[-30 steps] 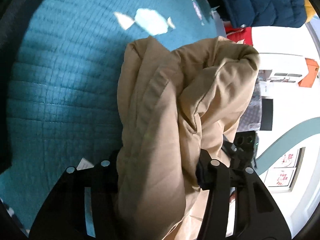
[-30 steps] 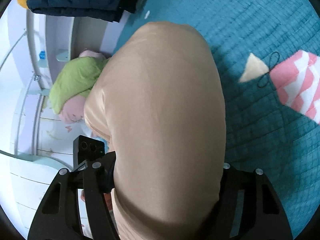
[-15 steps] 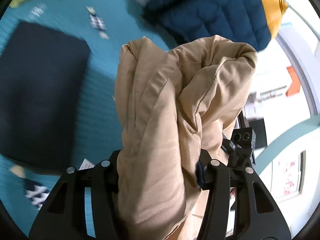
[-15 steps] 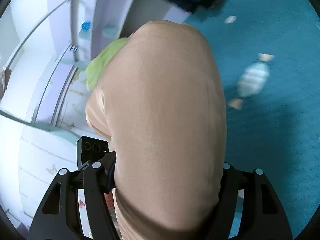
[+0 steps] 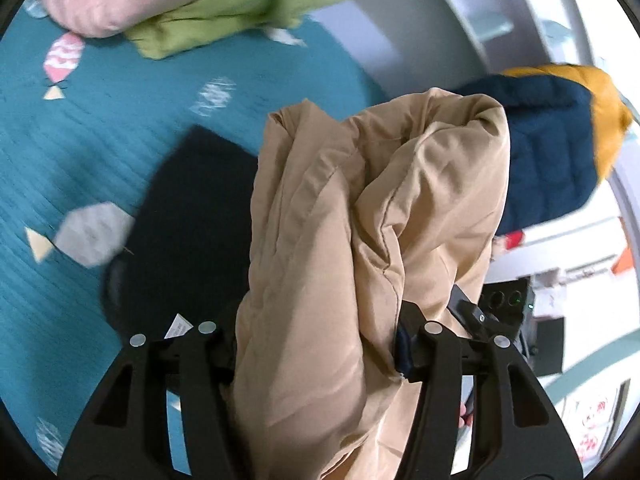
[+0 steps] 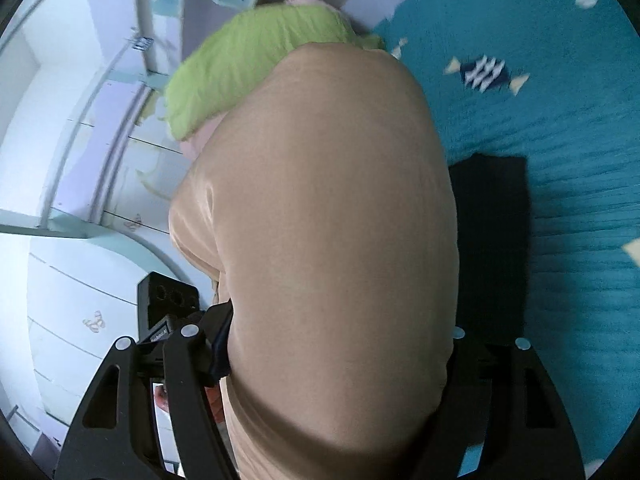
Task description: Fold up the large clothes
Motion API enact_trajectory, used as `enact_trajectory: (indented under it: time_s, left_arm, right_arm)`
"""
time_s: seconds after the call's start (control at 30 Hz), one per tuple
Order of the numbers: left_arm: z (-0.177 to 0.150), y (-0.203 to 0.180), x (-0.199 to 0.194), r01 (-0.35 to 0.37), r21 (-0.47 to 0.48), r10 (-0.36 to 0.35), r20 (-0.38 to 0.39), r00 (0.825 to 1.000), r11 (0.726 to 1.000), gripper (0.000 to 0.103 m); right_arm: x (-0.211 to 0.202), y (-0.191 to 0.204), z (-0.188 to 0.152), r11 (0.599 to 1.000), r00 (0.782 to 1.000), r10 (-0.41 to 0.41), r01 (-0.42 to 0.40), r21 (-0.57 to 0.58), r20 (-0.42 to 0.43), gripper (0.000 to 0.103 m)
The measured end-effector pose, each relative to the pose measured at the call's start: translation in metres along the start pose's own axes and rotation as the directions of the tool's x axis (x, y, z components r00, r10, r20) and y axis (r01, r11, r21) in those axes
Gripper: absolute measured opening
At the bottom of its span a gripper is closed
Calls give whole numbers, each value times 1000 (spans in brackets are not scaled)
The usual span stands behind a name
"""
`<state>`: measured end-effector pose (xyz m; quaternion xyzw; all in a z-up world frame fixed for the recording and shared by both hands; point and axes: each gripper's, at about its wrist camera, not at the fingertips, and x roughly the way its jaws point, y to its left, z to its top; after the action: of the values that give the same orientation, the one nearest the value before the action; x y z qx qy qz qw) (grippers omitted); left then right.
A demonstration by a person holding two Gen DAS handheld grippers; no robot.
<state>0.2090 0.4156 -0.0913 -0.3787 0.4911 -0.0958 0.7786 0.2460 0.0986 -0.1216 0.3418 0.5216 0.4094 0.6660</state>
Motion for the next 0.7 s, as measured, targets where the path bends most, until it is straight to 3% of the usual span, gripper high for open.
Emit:
enact_trajectory:
  time_s: [0.13,0.17,0.2,0.23,0.33,0.47,0.53,0.57,0.63,0.7]
  left_arm:
    - [16,76,46,-119,-70,117,-41,992,990,60]
    - [17,92,59,-151,-86,147,-54,988,985,68]
    - [16,108,71,-154,-100,150,-47,988,983,84]
    - [15,120,78,-113,-108,111,-21,994,988,92]
    - [9,132,74,-60,-81,64,47,997,995,93]
    - [2,130,49,-116,-90,123,78,989,989,93]
    - [2,114,31,-242,-33,244,123,962,970,91]
    - [1,97,20,-345,29,337,157,928,938,88]
    - [-1,61,-1,-512,128,472,251,845,849,70]
    - [-3,38,-15,-580,152,511,333,793,801,65]
  right_arm:
    - [61,-44,0,985,985,-170,170,4,-16,73]
    - [74,-58,-2,974,974,-226,226,6,-1,77]
    - [80,-66,-6,974,973,-225,226,-10,46,81]
    - [80,-63,-9,971,970,-231,235,-40,80,82]
    - [84,-56,-14,952,957,-275,285,-109,97,82]
    - [74,-53,-7,955,958,-281,286,-81,62,83]
    - [59,-34,-8,937,940,-334,339,-85,65,83]
    - [47,-23,-9,927,931,-355,363,-97,86,83]
    - [23,-1,-11,896,900,-391,420,-144,193,83]
    - [-9,20,-14,870,867,-361,445,-210,342,84]
